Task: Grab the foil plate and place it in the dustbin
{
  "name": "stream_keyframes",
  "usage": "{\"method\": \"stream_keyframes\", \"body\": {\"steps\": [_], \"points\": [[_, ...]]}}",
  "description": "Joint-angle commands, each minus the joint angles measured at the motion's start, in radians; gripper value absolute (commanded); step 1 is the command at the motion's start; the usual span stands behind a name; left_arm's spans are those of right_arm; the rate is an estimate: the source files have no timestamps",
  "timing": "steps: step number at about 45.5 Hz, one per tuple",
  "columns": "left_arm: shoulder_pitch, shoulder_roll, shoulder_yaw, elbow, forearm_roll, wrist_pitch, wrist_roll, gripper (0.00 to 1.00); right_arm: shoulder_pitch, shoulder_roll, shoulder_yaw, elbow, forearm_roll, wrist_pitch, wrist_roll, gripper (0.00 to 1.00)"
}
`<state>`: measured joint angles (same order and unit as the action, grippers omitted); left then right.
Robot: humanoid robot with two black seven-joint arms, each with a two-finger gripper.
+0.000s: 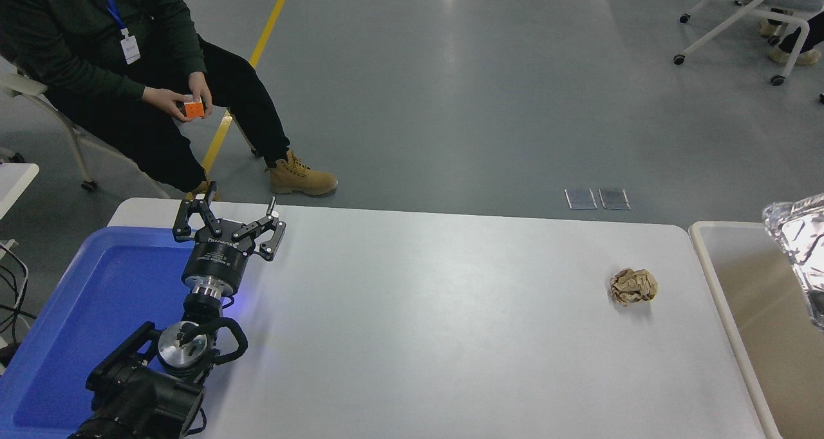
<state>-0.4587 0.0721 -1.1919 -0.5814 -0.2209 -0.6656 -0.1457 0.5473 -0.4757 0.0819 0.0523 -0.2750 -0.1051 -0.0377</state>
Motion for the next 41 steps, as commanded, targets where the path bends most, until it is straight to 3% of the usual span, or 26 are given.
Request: {"method": "stream_keyframes", "body": {"steps": [1, 16, 17, 19, 21, 22, 23, 33, 41], "points": [[0.0, 0.0, 0.0, 0.0, 0.0, 0.0, 0.0, 0.99, -0.061, 0.055, 0.042, 0.009, 0.096, -0.068, -0.037, 0.0], [0.0, 0.0, 0.0, 0.0, 0.0, 0.0, 0.0, 0.99, -0.089, 0.069, 0.111, 0.017, 0.096, -0.108, -0.041, 0.0], [0.0, 0.0, 0.0, 0.0, -0.001, 0.0, 0.0, 0.99, -0.089, 0.069, 0.111, 0.017, 0.096, -0.111, -0.041, 0.05], [0.0, 0.0, 0.0, 0.0, 0.0, 0.0, 0.0, 0.99, -0.089, 0.069, 0.114, 0.017, 0.096, -0.114, -0.041, 0.23], [0.0, 0.0, 0.0, 0.0, 0.0, 0.0, 0.0, 0.99, -0.087, 0.068, 0.121, 0.017, 0.096, -0.116, -0.041, 0.6], [0.0, 0.0, 0.0, 0.0, 0.0, 0.0, 0.0, 0.99, -0.087, 0.066, 0.124, 0.017, 0.096, -0.113, -0.041, 0.94], [0.0, 0.0, 0.0, 0.0, -0.001, 0.0, 0.0, 0.99, -0.087, 0.066, 0.125, 0.017, 0.096, -0.111, -0.041, 1.0], [0.0, 0.0, 0.0, 0.0, 0.0, 0.0, 0.0, 0.99, -0.086, 0.054, 0.124, 0.031, 0.096, -0.1, -0.039, 1.0], [0.0, 0.0, -0.001, 0.0, -0.001, 0.0, 0.0, 0.99, -0.064, -0.033, 0.11, 0.153, 0.093, -0.1, -0.038, 1.0]]}}
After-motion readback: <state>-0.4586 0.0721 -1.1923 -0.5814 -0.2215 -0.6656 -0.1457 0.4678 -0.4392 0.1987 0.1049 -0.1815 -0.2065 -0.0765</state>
